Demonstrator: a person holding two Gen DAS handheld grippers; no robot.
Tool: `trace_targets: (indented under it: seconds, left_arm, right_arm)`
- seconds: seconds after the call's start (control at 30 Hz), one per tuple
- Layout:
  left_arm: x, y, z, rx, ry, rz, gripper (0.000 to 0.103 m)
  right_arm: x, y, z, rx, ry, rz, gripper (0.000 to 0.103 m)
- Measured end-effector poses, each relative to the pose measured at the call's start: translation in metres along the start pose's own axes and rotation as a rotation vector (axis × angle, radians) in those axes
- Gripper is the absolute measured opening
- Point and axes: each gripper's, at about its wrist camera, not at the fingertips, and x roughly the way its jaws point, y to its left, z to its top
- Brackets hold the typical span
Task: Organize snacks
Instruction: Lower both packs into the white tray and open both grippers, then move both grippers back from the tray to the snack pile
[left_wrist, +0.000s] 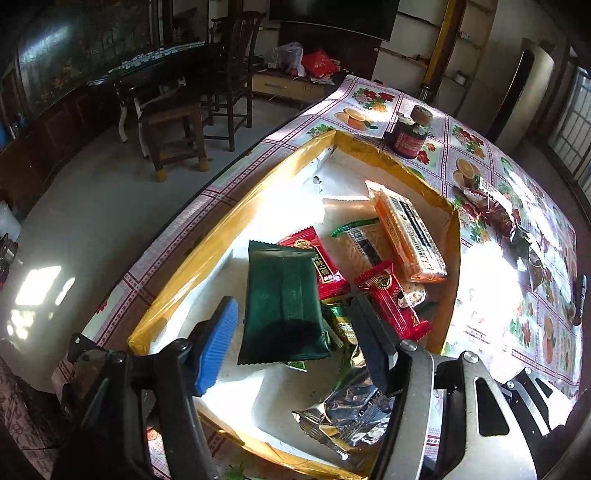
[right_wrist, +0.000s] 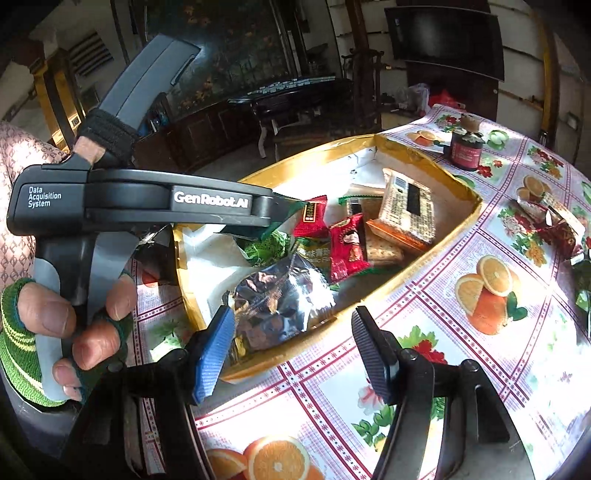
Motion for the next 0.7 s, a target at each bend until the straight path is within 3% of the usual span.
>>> trace_targets:
  seconds: [0.27, 0.7]
  left_arm:
    - [-0.011, -0.032, -0.005, 0.057, -0.009, -0.043, 0.065]
    - [-0.023, -0.119, -0.006, 0.214, -0.015, -0.128, 0.065]
  right_arm:
    - [-0.039, -0.057, -0.026, 0.173, -0.043, -0.097, 0.065]
    - [-0.091, -0.140, -0.061, 0.387, -0.118, -0.249, 0.065]
